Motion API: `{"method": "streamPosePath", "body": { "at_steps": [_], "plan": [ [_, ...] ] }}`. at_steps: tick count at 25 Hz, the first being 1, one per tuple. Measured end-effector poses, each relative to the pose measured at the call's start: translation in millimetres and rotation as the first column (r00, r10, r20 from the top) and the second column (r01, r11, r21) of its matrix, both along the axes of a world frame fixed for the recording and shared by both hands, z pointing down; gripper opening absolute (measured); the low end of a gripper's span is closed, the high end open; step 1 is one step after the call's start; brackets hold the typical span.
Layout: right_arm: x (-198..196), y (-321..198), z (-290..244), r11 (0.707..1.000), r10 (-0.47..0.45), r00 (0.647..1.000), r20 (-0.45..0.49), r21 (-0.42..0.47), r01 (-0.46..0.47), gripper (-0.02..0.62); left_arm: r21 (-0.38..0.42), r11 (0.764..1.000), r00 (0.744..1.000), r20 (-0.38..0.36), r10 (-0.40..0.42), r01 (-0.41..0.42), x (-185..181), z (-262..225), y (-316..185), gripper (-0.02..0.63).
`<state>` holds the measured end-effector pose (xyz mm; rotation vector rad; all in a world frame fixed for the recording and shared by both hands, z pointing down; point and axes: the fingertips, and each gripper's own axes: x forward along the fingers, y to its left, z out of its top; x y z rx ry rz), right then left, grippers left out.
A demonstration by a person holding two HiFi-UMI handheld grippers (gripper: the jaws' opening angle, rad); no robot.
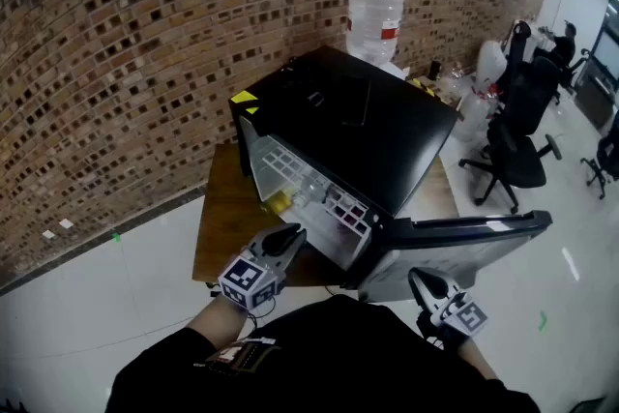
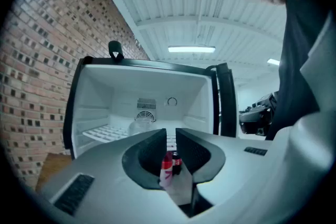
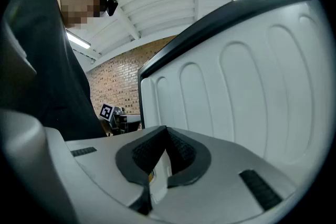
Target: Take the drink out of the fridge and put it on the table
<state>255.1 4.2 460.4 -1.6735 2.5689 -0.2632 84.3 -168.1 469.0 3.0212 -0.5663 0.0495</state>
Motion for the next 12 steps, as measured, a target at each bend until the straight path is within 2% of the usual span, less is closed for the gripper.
{"method": "streamPosePath", "body": {
  "at_steps": [1, 3, 7, 10, 12],
  "plan": [
    [0.7, 0.4, 0.0, 1.0, 0.004, 1.0, 0.0, -0.002, -0.004, 0.002, 0.02, 1.0, 1.0, 0.017, -0.023, 0.023, 0.4, 0.0, -6.3, 0.056],
    [2.1, 1.3, -0.5, 1.0, 0.011, 1.0, -0.001, -0.004, -0.011, 0.002, 0.052, 0.996, 0.996, 0.048, -0.072, 0.07, 2.0, 1.4, -20.0, 0.137],
    [4.8, 4.8, -2.7, 1.0, 0.023, 1.0, -0.004, -0.006, -0.023, 0.002, 0.058, 0.981, 0.973, 0.131, -0.191, 0.185, 6.3, 16.5, -54.5, 0.233],
    [8.4, 9.3, -2.1, 0.999, 0.038, 0.999, -0.011, -0.008, -0.038, 0.002, 0.045, 0.969, 0.951, 0.185, -0.247, 0.242, 9.4, 28.6, -75.6, 0.256],
    [11.8, 12.0, -1.7, 0.999, 0.052, 0.999, -0.012, -0.011, -0.052, 0.002, 0.05, 0.97, 0.948, 0.204, -0.242, 0.237, 17.2, 32.9, -80.5, 0.256]
  ]
}}
